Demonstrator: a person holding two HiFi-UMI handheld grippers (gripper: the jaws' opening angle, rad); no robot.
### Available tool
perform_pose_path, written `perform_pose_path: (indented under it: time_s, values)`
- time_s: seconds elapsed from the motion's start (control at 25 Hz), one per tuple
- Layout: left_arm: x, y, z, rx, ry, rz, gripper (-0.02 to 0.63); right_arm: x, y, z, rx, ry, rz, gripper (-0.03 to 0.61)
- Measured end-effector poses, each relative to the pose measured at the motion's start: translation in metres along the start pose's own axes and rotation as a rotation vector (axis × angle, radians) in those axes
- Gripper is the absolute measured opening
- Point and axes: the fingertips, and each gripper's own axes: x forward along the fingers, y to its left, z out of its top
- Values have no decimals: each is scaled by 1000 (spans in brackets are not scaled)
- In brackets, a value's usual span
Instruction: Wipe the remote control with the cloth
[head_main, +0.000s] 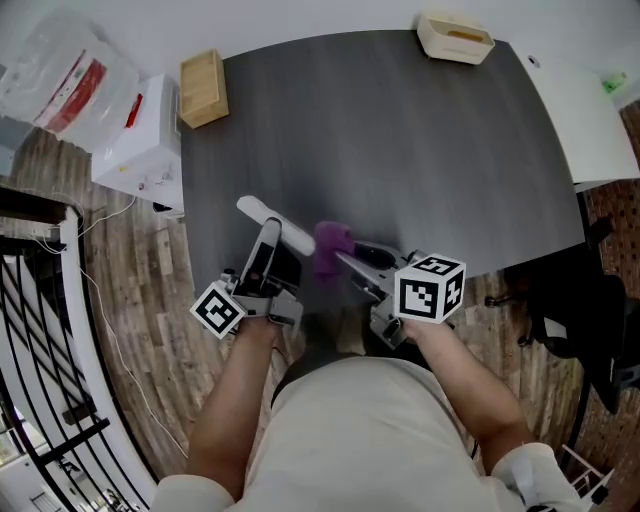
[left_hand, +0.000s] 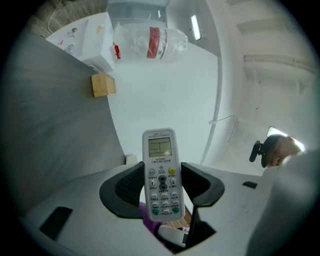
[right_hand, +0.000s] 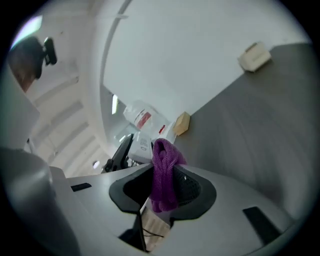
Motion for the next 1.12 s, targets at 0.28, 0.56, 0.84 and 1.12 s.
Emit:
perform_pose_path:
  time_s: [0.28, 0.56, 0.84, 1.12]
  values:
    - [0, 13, -21, 136, 86, 99, 225, 6, -2, -20, 263, -21, 34, 110]
    - [-7, 32, -36, 298, 192, 224, 225, -2, -8, -32, 325, -10, 14, 110]
    - [-33, 79, -37, 374, 272, 452, 225, -17, 13, -29, 386, -44, 128, 110]
    - [-79, 151, -47, 471, 541, 856, 225, -46, -2, -10, 90, -33, -13, 112]
